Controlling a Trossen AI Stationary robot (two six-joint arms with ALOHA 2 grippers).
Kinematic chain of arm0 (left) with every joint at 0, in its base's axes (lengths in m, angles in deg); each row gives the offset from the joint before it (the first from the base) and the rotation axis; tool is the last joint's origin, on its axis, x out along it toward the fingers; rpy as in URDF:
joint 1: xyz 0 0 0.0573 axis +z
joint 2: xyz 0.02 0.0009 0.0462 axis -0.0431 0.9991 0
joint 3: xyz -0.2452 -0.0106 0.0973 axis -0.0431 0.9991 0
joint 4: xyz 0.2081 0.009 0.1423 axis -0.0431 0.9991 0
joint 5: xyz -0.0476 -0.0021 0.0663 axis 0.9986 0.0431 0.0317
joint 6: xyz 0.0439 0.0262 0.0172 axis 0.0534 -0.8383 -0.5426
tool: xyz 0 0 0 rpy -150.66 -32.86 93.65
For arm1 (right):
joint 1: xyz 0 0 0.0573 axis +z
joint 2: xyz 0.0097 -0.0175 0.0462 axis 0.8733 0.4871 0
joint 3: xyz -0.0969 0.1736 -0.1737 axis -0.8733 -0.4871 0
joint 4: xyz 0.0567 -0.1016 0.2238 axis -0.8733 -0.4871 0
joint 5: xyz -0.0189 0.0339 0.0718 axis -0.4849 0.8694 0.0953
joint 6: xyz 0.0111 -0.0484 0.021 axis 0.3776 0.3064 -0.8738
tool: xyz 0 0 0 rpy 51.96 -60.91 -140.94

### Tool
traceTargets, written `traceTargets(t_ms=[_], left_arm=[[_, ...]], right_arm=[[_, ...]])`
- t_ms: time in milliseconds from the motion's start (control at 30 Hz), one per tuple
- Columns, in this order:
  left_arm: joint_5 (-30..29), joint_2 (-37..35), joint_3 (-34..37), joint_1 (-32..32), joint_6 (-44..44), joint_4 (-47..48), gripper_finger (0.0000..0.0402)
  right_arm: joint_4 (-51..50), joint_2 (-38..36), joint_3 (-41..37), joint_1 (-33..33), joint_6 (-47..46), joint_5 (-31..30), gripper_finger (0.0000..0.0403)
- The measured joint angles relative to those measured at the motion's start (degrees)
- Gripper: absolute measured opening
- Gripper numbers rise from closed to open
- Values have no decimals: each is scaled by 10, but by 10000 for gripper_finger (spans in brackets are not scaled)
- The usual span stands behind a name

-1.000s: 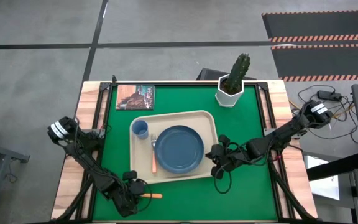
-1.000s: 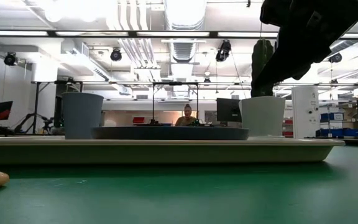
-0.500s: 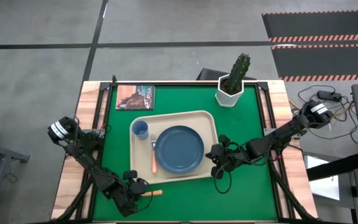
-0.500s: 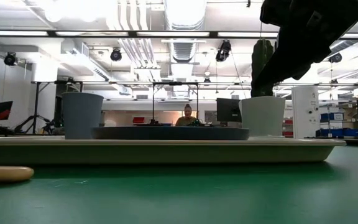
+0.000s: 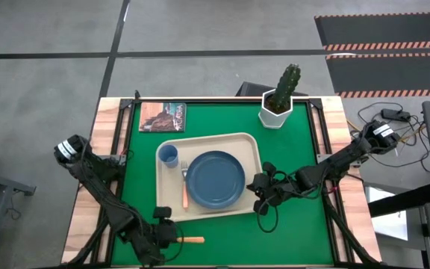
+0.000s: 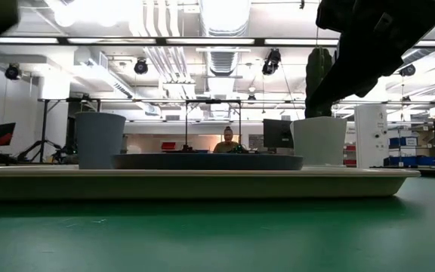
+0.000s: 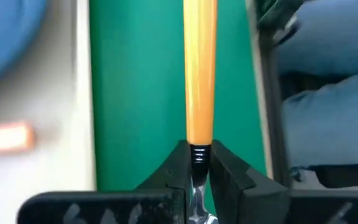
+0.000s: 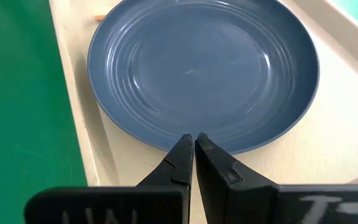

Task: Pick and place plate/cup/fork/spoon on tray
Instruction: Put the yellow spoon on the white serving tray on the right of the blue plate

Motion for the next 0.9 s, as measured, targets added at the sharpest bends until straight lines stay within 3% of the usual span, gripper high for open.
traceTargets(t_ms=[133,300,633,900], left_arm=[[-21,-6,-53,20,-97,12,17],[-28,-7,-114,57,-241,35,17],[-21,-14,-135,157,-460,94,17],[-15,-14,-134,234,-559,107,17]], right_arm=[[1,0,0,0,0,11,9],[-3,-4,17,-8,10,77,9],[-120,-21,152,-12,38,101,11],[-179,-3,244,-37,38,114,74]])
